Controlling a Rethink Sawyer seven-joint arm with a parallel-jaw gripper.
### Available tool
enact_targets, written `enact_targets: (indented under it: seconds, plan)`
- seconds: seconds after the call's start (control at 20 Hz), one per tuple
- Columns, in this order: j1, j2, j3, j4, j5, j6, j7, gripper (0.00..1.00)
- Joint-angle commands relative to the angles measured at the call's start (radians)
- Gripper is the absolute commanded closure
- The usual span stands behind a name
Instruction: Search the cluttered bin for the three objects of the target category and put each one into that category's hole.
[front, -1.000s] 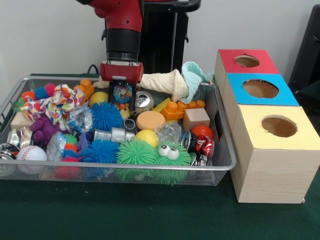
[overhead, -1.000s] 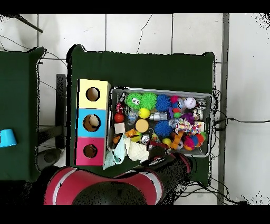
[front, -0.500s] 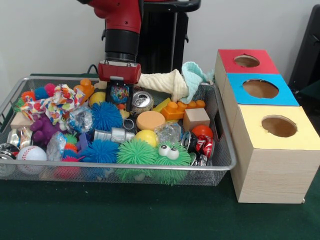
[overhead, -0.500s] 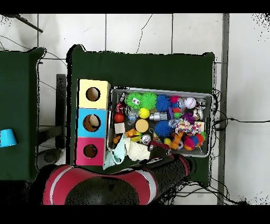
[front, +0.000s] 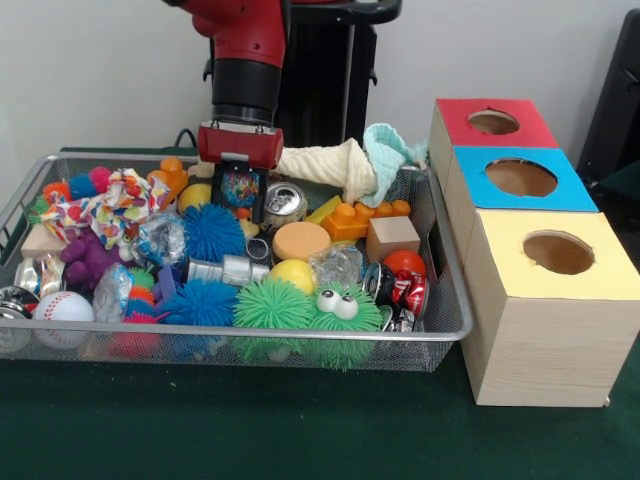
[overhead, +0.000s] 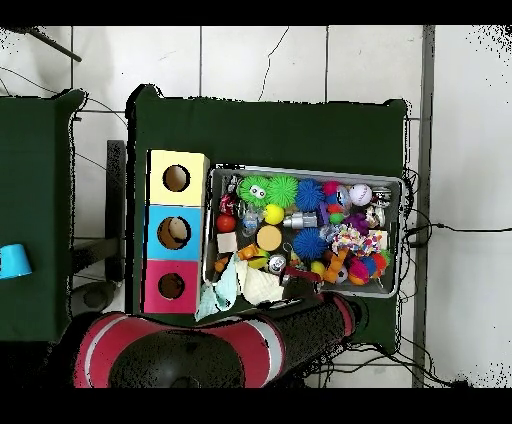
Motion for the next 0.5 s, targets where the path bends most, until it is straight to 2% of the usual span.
enact_targets:
  seconds: [0.05, 0.5]
  plan:
    - [0.009, 0.087, 0.063, -0.074, 0.096, -0.109, -0.242, 0.00]
    - [0.037, 0.104, 0.047, -0.073, 0.108, -0.110, -0.210, 0.00]
